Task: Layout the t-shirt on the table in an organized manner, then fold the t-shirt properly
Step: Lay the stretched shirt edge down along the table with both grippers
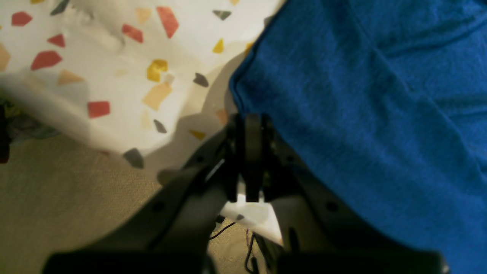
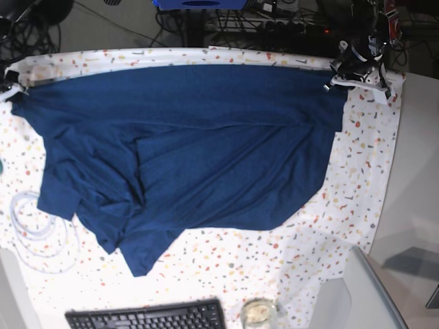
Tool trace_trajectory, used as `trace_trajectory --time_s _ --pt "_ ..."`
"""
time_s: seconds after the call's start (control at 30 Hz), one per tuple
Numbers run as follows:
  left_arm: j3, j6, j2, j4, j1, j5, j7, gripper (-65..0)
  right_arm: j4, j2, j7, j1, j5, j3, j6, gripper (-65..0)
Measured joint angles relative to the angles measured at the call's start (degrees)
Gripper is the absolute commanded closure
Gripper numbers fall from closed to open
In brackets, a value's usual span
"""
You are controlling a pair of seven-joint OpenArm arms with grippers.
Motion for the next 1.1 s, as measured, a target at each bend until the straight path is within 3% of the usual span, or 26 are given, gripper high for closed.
trace_trajectory --time_s 0.2,0.4,1.1 --pt "0.0 0.0 0.2 0.3 -0.4 3.7 0.0 0.0 0.5 -0.4 0.5 -1.4 0.7 0.3 0.0 0.0" --pt "0.0 0.0 0.2 0.3 -0.4 3.9 0.0 0.0 2.4 -4.9 0.0 -3.6 0.2 1.7 0.0 0.0" --pt "0.0 0.0 0.2 2.6 -0.6 4.3 0.0 0.0 2.9 -3.9 0.5 -3.4 0.3 2.0 0.0 0.0"
